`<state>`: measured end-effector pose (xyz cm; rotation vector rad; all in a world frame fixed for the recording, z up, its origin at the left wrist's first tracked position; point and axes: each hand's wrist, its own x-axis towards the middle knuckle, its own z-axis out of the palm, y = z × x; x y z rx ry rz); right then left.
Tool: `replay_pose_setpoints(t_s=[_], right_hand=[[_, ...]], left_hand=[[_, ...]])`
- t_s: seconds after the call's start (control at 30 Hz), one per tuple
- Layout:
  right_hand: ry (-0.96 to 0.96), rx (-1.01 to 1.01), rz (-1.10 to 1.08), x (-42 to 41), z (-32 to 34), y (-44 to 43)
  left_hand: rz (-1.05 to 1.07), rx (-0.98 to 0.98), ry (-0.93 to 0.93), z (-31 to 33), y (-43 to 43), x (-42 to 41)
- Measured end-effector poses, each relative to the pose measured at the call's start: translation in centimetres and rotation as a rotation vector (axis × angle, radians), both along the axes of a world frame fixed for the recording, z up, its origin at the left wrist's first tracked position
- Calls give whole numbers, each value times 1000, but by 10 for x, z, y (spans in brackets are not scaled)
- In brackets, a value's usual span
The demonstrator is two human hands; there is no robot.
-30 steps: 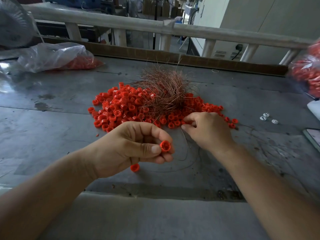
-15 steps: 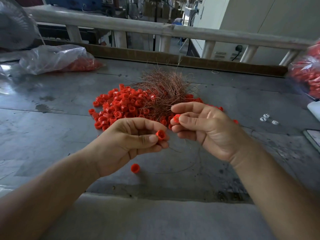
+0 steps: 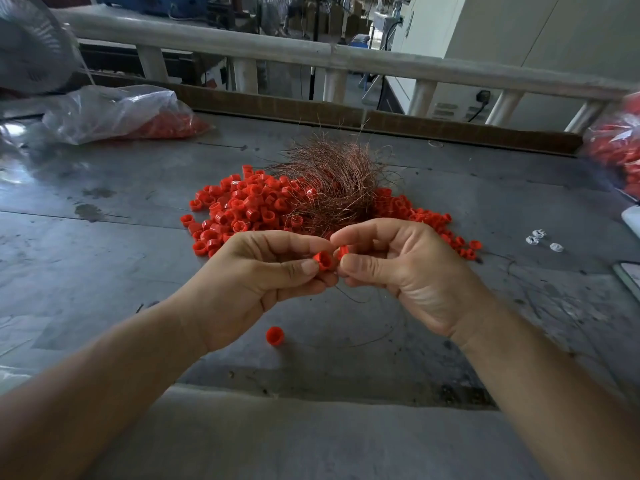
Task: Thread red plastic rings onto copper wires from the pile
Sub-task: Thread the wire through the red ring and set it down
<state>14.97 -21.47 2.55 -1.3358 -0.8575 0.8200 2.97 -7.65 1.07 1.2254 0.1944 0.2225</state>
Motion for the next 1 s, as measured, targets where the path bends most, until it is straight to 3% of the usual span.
replay_pose_setpoints(t_s=[0.77, 1.0], right_hand=[[-227, 50, -55, -5, -1, 0], [-178, 31, -44, -5, -1, 1]], left_hand=[[22, 70, 0, 0, -1, 0], [24, 63, 7, 1, 0, 0]])
